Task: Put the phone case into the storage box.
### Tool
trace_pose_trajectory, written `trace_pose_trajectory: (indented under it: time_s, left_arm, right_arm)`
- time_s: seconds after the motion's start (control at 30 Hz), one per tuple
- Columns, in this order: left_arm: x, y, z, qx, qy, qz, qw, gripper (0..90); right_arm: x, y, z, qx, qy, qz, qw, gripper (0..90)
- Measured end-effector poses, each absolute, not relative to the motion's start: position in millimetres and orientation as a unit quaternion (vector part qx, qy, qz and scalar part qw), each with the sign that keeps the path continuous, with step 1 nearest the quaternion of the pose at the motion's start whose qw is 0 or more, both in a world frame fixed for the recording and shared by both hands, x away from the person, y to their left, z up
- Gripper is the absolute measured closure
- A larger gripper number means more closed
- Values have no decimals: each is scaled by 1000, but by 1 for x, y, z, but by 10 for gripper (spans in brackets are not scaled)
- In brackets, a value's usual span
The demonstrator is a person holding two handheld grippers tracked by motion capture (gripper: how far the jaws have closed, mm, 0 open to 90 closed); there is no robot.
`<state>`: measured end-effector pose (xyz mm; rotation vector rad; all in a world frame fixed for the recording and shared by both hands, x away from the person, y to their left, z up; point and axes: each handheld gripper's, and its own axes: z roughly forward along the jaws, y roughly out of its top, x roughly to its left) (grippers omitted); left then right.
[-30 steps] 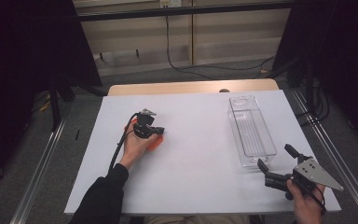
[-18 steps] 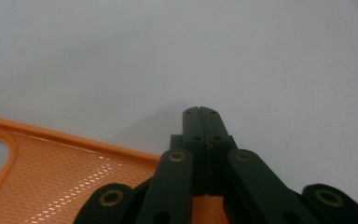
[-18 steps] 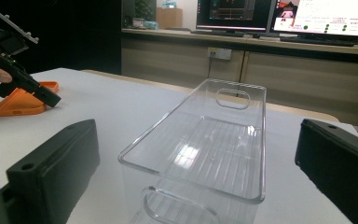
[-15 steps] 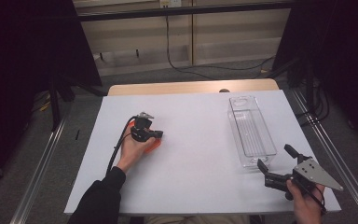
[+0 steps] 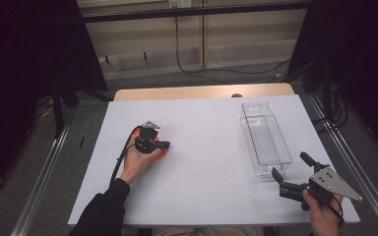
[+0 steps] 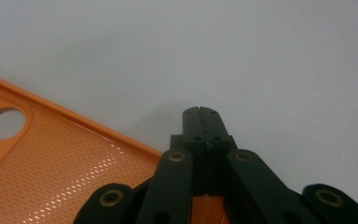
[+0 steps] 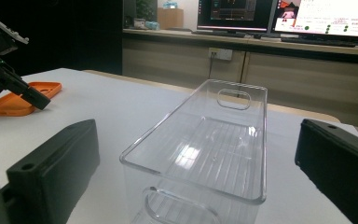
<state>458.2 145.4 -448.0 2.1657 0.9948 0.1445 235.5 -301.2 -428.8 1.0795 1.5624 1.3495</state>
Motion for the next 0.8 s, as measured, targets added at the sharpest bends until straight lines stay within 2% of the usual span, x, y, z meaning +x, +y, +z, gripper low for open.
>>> trace_pose_trajectory:
  time_s: [0.8]
  left_arm:
    - [443,161,-446,846,387,41,366,900]
  right_arm:
    - [235,-301,-429,424,617,534,394,0]
